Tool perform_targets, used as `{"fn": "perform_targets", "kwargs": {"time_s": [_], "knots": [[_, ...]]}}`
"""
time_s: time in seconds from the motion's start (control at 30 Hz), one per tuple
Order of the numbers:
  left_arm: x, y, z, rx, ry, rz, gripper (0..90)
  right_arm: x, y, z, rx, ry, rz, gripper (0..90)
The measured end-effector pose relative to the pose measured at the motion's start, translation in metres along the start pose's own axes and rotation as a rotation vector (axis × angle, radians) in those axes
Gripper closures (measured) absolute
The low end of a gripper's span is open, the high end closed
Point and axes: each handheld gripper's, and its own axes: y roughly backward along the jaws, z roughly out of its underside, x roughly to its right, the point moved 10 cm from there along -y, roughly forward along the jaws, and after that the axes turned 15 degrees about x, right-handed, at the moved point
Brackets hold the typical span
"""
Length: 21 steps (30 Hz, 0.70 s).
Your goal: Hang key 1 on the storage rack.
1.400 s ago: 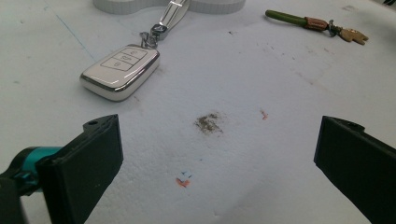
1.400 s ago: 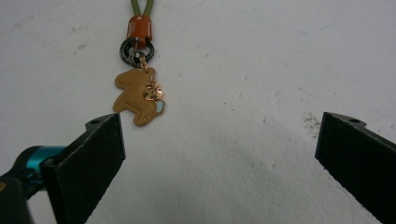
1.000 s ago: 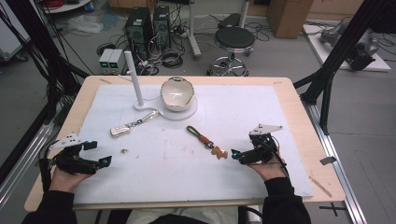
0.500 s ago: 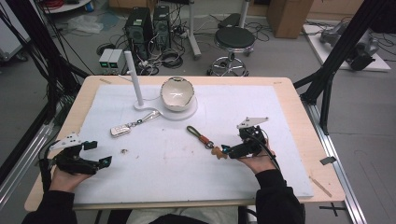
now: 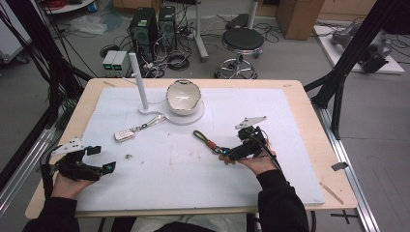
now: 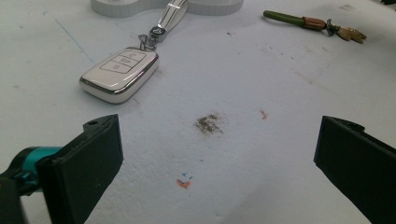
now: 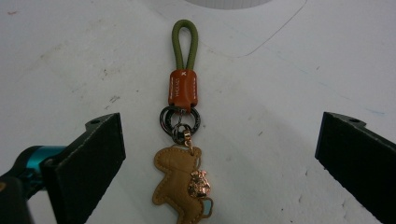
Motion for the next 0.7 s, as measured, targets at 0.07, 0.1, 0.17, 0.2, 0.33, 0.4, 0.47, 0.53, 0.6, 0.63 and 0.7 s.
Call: {"fn": "perform_targets", "kwargs": {"time_s": [0.07, 0.1, 0.17, 0.2, 0.33, 0.4, 0.47, 0.53, 0.6, 0.63, 0.7], "knots": [[0.000, 0.000, 0.000, 0.001, 0.000, 0.001, 1.7, -0.001, -0.003, -0.002, -0.003, 0.000, -0.002, 0.7], [0.000, 0.000, 0.000, 0.000, 0.001, 0.002, 1.7, -0.002, -0.004, -0.003, -0.005, 0.001, -0.006, 0.6], [0.001, 0.000, 0.000, 0.000, 0.002, 0.004, 1.7, -0.004, -0.008, -0.006, -0.003, 0.007, -0.013, 0.7], [0.001, 0.000, 0.000, -0.001, 0.002, 0.006, 1.7, -0.005, -0.010, -0.007, -0.007, 0.007, -0.012, 0.7], [0.002, 0.000, 0.001, -0.003, 0.004, 0.009, 1.7, -0.005, -0.018, -0.013, -0.003, 0.004, -0.023, 0.7], [0.001, 0.000, 0.000, -0.002, 0.005, 0.007, 1.7, -0.005, -0.025, -0.011, -0.035, 0.024, -0.010, 0.8], [0.001, 0.000, 0.000, -0.001, 0.006, 0.010, 1.7, -0.005, -0.027, -0.010, -0.041, 0.020, -0.007, 1.1], [0.001, 0.000, 0.000, -0.001, 0.008, 0.013, 1.7, -0.004, -0.031, -0.009, -0.047, 0.007, -0.006, 3.0], [0.002, 0.000, 0.000, 0.003, 0.013, 0.018, 1.7, -0.003, -0.035, -0.009, -0.052, -0.007, -0.006, 3.1], [0.002, 0.000, 0.000, 0.003, 0.013, 0.018, 1.7, -0.003, -0.037, -0.009, -0.052, -0.013, -0.006, 3.1], [0.002, 0.000, 0.000, 0.005, 0.014, 0.018, 1.7, -0.003, -0.041, -0.009, -0.063, -0.017, -0.007, 3.1]]}}
